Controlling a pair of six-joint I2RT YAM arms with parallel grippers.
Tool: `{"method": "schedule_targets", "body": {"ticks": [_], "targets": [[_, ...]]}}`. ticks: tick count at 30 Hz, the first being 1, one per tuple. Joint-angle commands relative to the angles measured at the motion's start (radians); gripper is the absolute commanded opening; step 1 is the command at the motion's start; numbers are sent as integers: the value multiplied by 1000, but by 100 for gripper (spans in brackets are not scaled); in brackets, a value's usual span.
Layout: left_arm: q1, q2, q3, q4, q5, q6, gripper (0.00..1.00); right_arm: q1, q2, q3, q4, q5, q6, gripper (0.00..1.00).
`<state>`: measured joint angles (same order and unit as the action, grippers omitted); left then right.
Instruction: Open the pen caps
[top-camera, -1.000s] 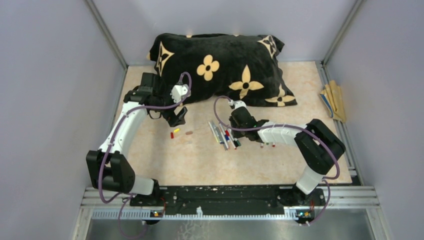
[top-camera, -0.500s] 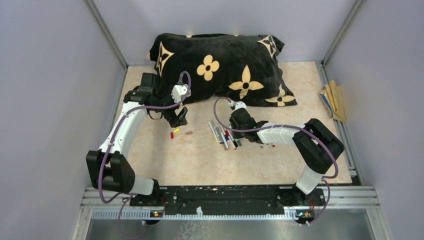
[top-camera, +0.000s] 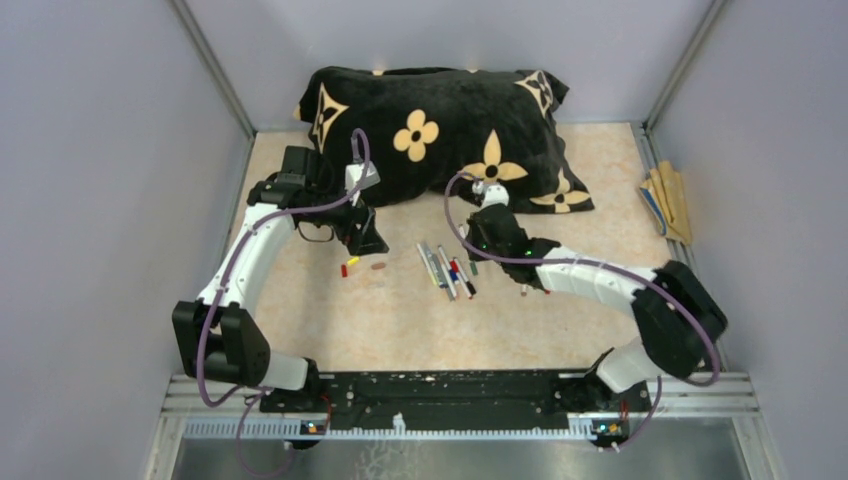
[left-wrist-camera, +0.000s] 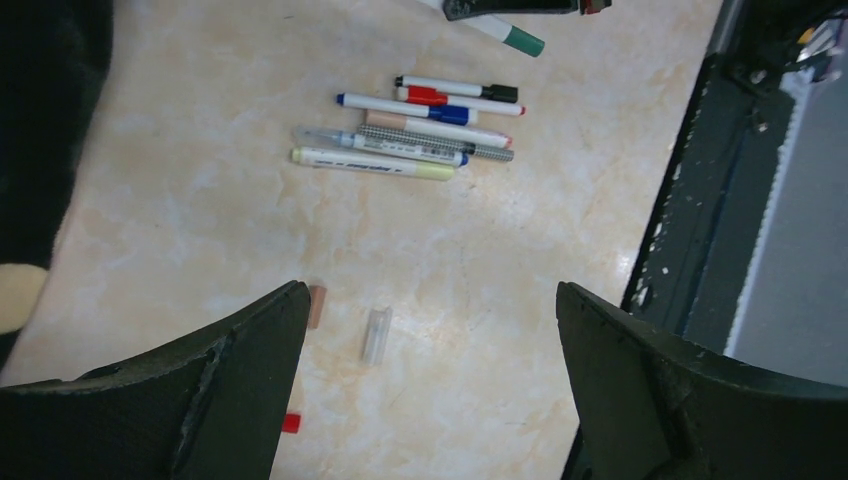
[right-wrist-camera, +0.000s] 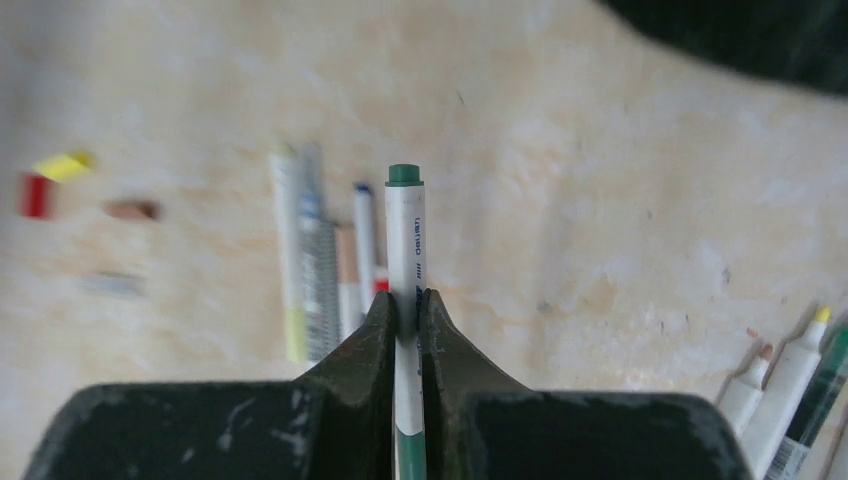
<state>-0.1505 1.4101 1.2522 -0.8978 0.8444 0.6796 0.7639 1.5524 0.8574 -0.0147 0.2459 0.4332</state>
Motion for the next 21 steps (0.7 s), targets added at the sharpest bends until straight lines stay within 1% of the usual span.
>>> {"method": "schedule_targets", "body": {"ticks": [1,4,6,8,12,17,21], "targets": [[-1,9,1,23,125,-151,99,13,-195,4,166,22,107,0],[-4,8,-2,50,181,-250,99,53,-255,-3,274,59,180,0],[-9,15,1,69,221,-310,98,95,-267,13,309,114,212,0],[-17,26,14,72,262,-352,96,139,-253,51,324,176,249,0],[-32,33,39,97,332,-415,95,223,-193,139,339,277,290,0],[-45,19,19,149,358,-472,95,266,-131,229,355,281,344,0],[-49,15,-12,182,381,-510,92,276,-101,275,355,271,372,0]]}}
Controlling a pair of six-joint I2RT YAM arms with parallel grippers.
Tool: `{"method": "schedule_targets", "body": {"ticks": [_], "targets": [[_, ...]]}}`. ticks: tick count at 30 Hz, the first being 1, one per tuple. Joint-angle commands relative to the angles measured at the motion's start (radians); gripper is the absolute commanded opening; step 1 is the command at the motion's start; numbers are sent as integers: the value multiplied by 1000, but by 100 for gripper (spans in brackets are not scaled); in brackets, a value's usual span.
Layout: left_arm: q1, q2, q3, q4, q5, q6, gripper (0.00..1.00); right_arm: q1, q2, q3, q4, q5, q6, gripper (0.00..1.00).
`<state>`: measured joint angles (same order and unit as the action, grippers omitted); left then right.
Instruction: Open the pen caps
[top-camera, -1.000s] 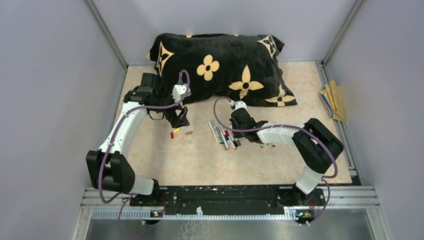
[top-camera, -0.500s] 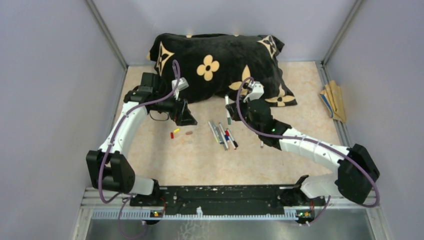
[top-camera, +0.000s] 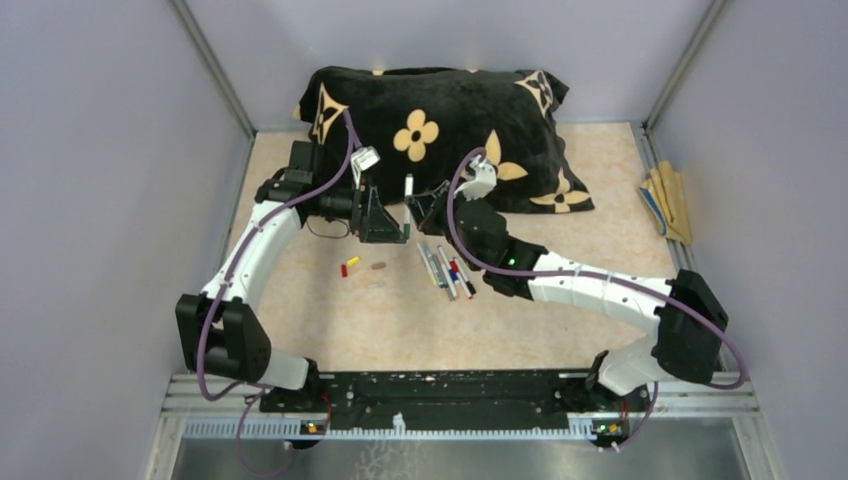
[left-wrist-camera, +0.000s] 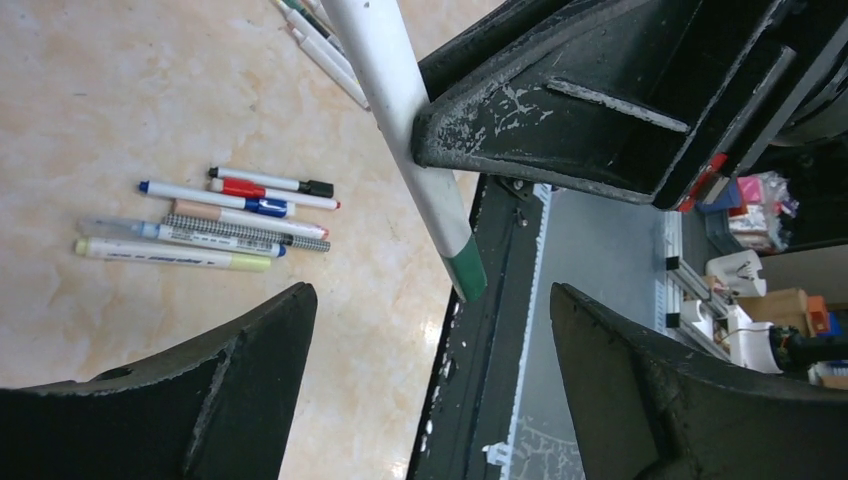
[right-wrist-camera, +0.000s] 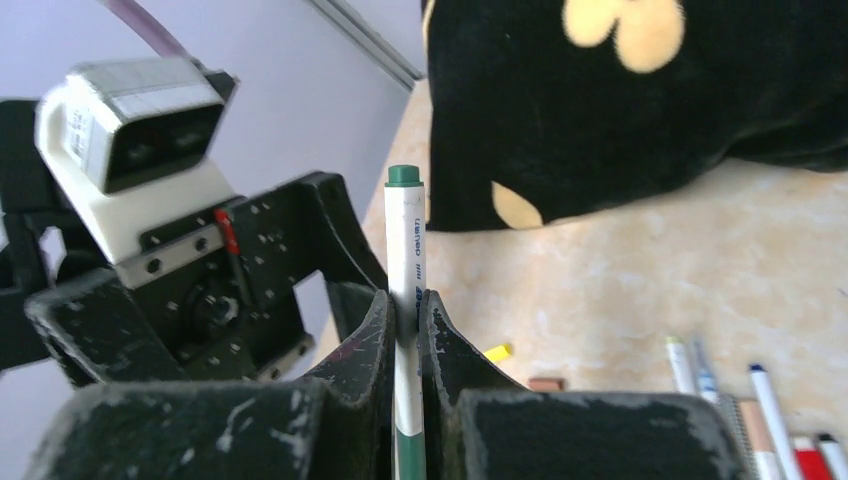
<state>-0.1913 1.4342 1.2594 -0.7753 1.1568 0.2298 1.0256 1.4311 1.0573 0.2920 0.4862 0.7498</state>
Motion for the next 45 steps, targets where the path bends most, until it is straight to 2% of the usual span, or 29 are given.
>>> {"method": "schedule_targets", "body": {"ticks": [1,6,9,14,20,22,25,28,32,35,39,41,45], "targets": [[-9,-9,-26,71,72,-69,91,14,24,78,53,26,65,0],[-11,-7,-40,104,93,-88,83,31,38,83,65,18,93,0],[-13,-3,-41,124,113,-102,72,37,46,81,78,15,103,0],[-13,8,-40,104,145,-63,44,47,52,77,90,17,102,0],[-13,-1,-30,16,115,78,0,47,16,39,107,55,86,0],[-13,4,-18,-33,94,127,0,47,4,42,88,53,75,1],[-14,11,12,-107,15,236,0,19,-21,58,-4,-9,78,27],[-15,6,24,-145,-131,370,0,-68,-85,19,-73,-184,132,40],[-28,-34,2,-172,-328,618,0,-205,-204,-44,-167,-391,209,46],[-58,-92,-46,-163,-474,791,0,-292,-245,-36,-252,-550,201,55],[-175,-189,-102,-139,-648,968,0,-333,-153,78,-420,-757,136,60],[-232,-244,-133,-118,-722,1055,0,-338,-96,88,-407,-889,136,63],[-287,-335,-186,-90,-783,1244,0,-337,16,122,-379,-1119,117,65]]}}
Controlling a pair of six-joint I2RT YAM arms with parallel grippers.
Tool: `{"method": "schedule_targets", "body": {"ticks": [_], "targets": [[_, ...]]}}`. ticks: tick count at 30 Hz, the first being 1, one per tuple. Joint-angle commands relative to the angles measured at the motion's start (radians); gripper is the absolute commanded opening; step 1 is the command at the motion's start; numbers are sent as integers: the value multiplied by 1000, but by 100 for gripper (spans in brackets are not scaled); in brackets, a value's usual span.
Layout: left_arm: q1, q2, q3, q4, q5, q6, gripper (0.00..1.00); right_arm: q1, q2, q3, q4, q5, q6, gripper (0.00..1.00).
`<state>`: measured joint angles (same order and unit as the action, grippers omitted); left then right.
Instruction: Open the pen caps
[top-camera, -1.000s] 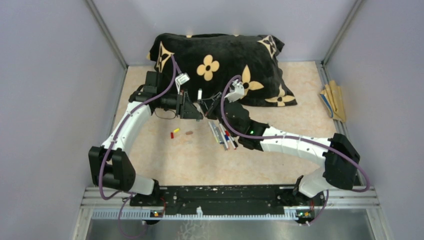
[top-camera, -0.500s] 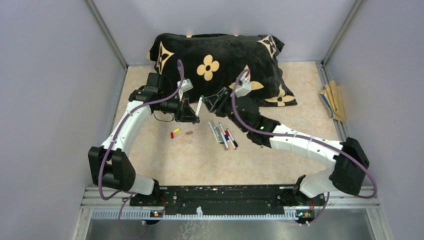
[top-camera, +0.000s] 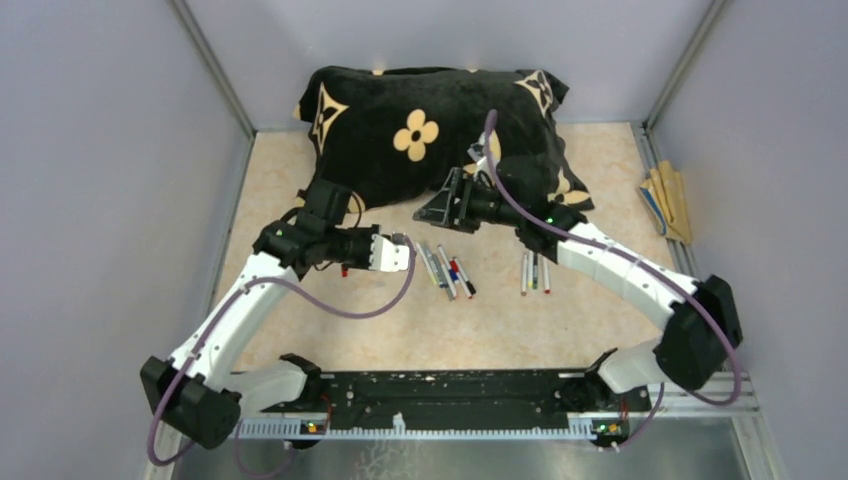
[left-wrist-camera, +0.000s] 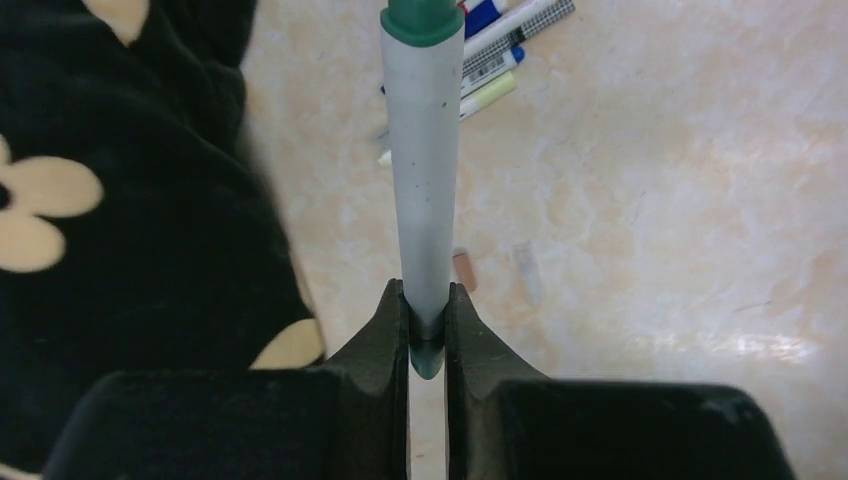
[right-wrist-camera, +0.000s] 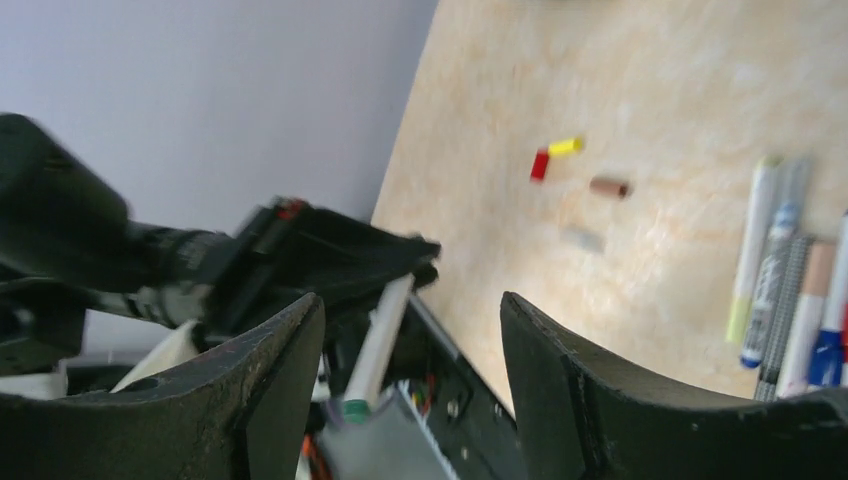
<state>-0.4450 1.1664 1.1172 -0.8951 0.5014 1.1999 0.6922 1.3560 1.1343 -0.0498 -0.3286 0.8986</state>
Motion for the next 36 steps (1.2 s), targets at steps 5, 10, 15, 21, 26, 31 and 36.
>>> {"method": "schedule_targets", "body": {"ticks": [5,10,15,21,26,31,36], "targets": [[-83,-95,-64,53,-194,386,0,5,152,60,-1,-440,-39,65],[-123,-72,-57,70,-237,405,0,51,199,103,-29,-455,-62,66],[-132,-67,-71,103,-265,416,0,77,211,78,19,-447,-45,66],[-139,-86,-92,131,-263,418,0,89,240,57,86,-464,-12,51],[-146,-89,-72,119,-237,405,0,94,265,57,157,-470,18,38],[-152,-94,-56,82,-203,392,0,94,267,40,183,-467,23,21],[-154,-102,-49,69,-185,362,0,84,255,18,161,-471,1,0]]}}
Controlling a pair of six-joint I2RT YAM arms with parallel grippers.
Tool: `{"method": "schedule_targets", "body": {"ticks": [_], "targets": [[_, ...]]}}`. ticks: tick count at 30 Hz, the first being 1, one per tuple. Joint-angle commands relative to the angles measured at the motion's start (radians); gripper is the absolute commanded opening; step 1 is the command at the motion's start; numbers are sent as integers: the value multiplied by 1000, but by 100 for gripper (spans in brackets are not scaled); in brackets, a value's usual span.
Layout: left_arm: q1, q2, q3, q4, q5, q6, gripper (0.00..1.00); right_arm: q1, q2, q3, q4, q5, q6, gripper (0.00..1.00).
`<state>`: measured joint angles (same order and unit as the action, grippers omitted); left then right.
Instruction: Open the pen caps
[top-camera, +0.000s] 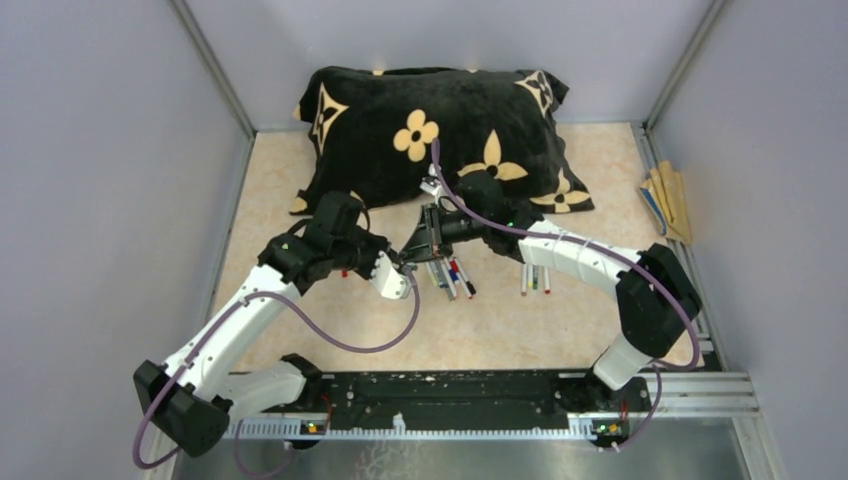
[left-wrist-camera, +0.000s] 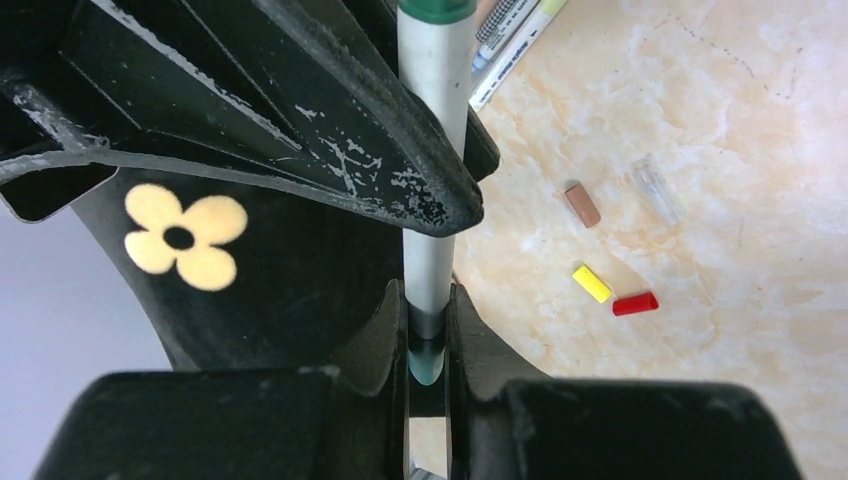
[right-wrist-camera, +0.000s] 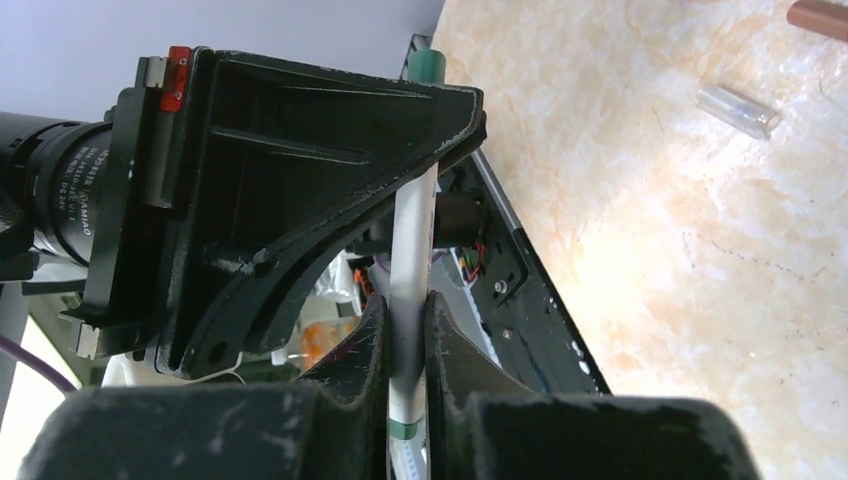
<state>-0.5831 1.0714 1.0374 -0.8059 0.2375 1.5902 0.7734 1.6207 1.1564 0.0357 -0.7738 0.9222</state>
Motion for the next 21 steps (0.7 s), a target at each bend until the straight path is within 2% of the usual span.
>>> {"method": "schedule_targets", "body": {"ticks": [1,2,3,4,5,7,12,17,21], "targets": [[-15,-6,37,-27,83,-38,0,1,-14,-9,68,-27,-31,0],[-15,-3,46,-32,86,-52,3,-3,-20,-14,55,-23,-43,0],[-15,0,57,-39,93,-72,22,-7,-26,-19,40,-20,-59,0],[-15,3,68,-42,100,-100,61,-17,-36,-24,21,-23,-88,0],[-16,6,79,-48,109,-129,73,-24,-44,-31,10,-27,-112,0],[-15,14,107,-62,139,-194,85,-47,-59,-40,-17,-37,-175,0],[-15,48,169,-201,218,-188,88,-76,-98,-43,-150,-44,-390,0],[-17,45,144,-229,212,-139,85,-78,-95,-27,-170,-107,-428,0],[-20,38,123,-173,194,-131,81,-78,-72,1,-190,-143,-433,0]]}}
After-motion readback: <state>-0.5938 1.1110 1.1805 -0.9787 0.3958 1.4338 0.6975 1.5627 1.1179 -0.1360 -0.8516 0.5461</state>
